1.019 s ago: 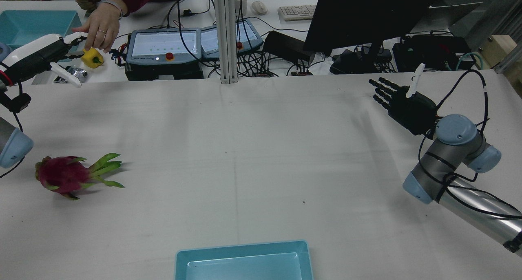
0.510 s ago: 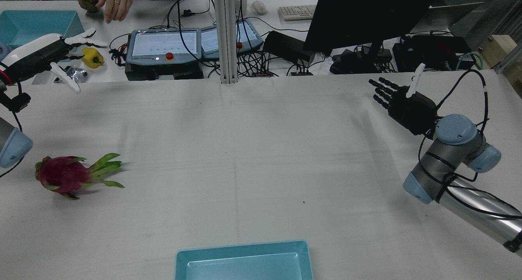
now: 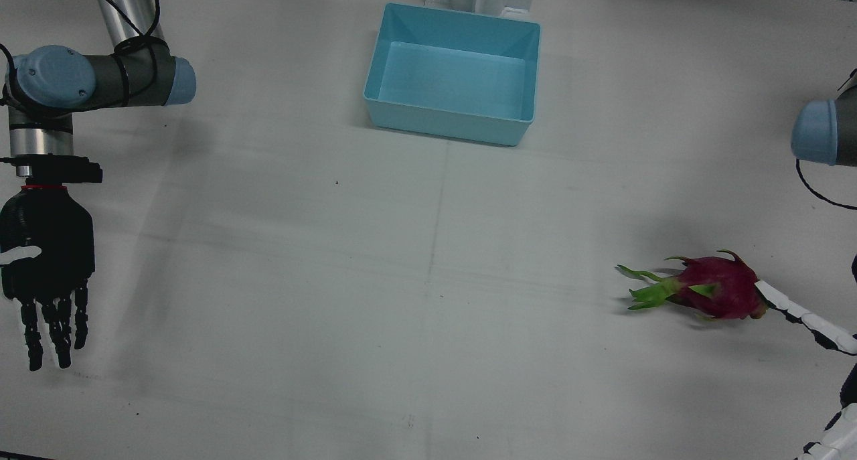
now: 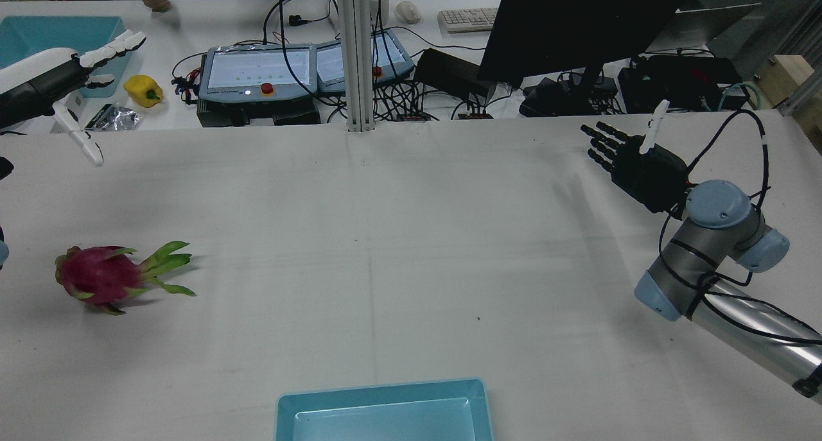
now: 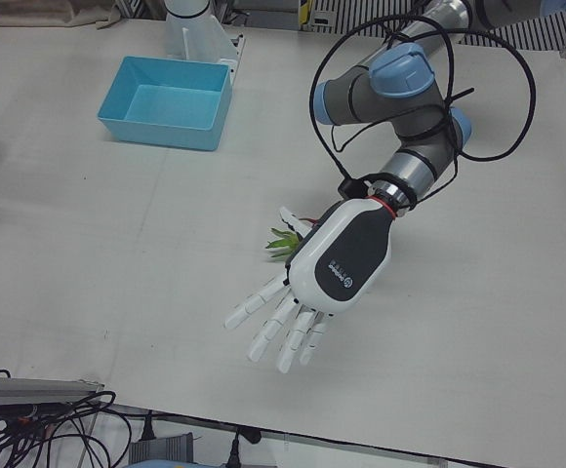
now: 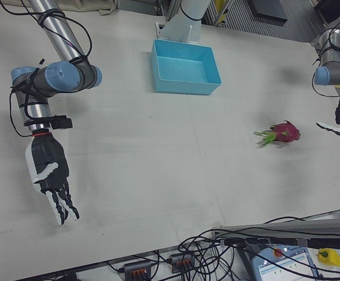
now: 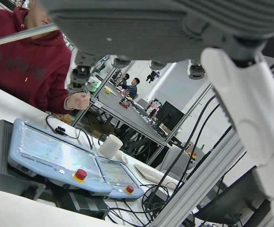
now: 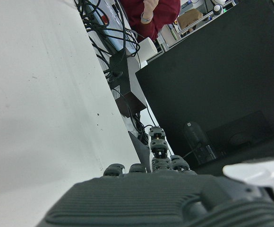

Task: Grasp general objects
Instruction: 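Move the left hand toward the pink dragon fruit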

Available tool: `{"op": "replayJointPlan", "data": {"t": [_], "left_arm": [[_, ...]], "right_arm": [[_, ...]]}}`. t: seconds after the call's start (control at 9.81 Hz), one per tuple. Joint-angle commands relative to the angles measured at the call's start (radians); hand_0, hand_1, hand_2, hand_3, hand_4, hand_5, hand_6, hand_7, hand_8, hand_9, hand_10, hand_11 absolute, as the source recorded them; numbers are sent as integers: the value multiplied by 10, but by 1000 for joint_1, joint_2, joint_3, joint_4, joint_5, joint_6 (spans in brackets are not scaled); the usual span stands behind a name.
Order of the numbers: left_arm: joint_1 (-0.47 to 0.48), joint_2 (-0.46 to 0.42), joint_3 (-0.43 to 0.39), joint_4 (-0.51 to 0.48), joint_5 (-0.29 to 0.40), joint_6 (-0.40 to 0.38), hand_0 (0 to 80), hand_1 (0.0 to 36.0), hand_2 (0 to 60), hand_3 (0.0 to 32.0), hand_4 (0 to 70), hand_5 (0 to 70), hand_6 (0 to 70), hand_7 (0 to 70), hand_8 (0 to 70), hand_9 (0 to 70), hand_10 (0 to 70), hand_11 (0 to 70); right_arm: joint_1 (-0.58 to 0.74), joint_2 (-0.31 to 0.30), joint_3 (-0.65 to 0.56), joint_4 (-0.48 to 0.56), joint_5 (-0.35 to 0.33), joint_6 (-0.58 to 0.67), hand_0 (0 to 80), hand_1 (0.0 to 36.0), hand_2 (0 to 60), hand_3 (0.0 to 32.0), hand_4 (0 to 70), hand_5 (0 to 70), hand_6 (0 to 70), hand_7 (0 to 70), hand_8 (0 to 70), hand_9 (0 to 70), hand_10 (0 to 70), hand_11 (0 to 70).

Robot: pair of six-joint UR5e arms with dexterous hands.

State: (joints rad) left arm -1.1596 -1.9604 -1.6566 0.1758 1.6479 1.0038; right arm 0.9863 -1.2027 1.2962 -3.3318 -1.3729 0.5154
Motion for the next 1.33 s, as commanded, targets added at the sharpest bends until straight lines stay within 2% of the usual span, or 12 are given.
{"op": "replayJointPlan", "data": {"t": [0.0, 0.1, 0.2, 0.31, 0.51, 0.61, 0.82, 1.02, 1.12, 1.22], "left_arm": [[6, 160, -114, 35, 4, 124, 487, 0, 0, 106, 0, 0, 0, 0, 0, 0, 0, 0], [3, 237, -142, -14, 7, 122, 517, 34, 0, 122, 0, 0, 0, 0, 0, 0, 0, 0], [3, 295, -182, -36, 7, 121, 553, 71, 0, 320, 0, 0, 0, 0, 0, 0, 0, 0], [3, 328, -202, -39, 10, 119, 548, 59, 0, 320, 0, 0, 0, 0, 0, 0, 0, 0], [-3, 334, -210, 3, 76, 127, 550, 91, 0, 320, 0, 0, 0, 0, 0, 0, 0, 0], [-3, 369, -228, 39, 73, 130, 511, 55, 0, 320, 0, 0, 0, 0, 0, 0, 0, 0], [5, 385, -325, 219, 61, 246, 571, 204, 1, 320, 0, 0, 0, 0, 0, 0, 0, 0], [6, 382, -322, 273, 64, 248, 572, 239, 78, 320, 0, 0, 0, 0, 0, 0, 0, 0], [8, 380, -322, 316, 63, 249, 539, 228, 143, 320, 0, 0, 0, 0, 0, 0, 0, 0], [6, 382, -322, 342, 49, 251, 534, 243, 217, 320, 0, 0, 0, 0, 0, 0, 0, 0]], "right_arm": [[0, 0, 0, 0, 0, 0, 0, 0, 0, 0, 0, 0, 0, 0, 0, 0, 0, 0], [0, 0, 0, 0, 0, 0, 0, 0, 0, 0, 0, 0, 0, 0, 0, 0, 0, 0], [0, 0, 0, 0, 0, 0, 0, 0, 0, 0, 0, 0, 0, 0, 0, 0, 0, 0], [0, 0, 0, 0, 0, 0, 0, 0, 0, 0, 0, 0, 0, 0, 0, 0, 0, 0], [0, 0, 0, 0, 0, 0, 0, 0, 0, 0, 0, 0, 0, 0, 0, 0, 0, 0], [0, 0, 0, 0, 0, 0, 0, 0, 0, 0, 0, 0, 0, 0, 0, 0, 0, 0], [0, 0, 0, 0, 0, 0, 0, 0, 0, 0, 0, 0, 0, 0, 0, 0, 0, 0], [0, 0, 0, 0, 0, 0, 0, 0, 0, 0, 0, 0, 0, 0, 0, 0, 0, 0], [0, 0, 0, 0, 0, 0, 0, 0, 0, 0, 0, 0, 0, 0, 0, 0, 0, 0], [0, 0, 0, 0, 0, 0, 0, 0, 0, 0, 0, 0, 0, 0, 0, 0, 0, 0]]}}
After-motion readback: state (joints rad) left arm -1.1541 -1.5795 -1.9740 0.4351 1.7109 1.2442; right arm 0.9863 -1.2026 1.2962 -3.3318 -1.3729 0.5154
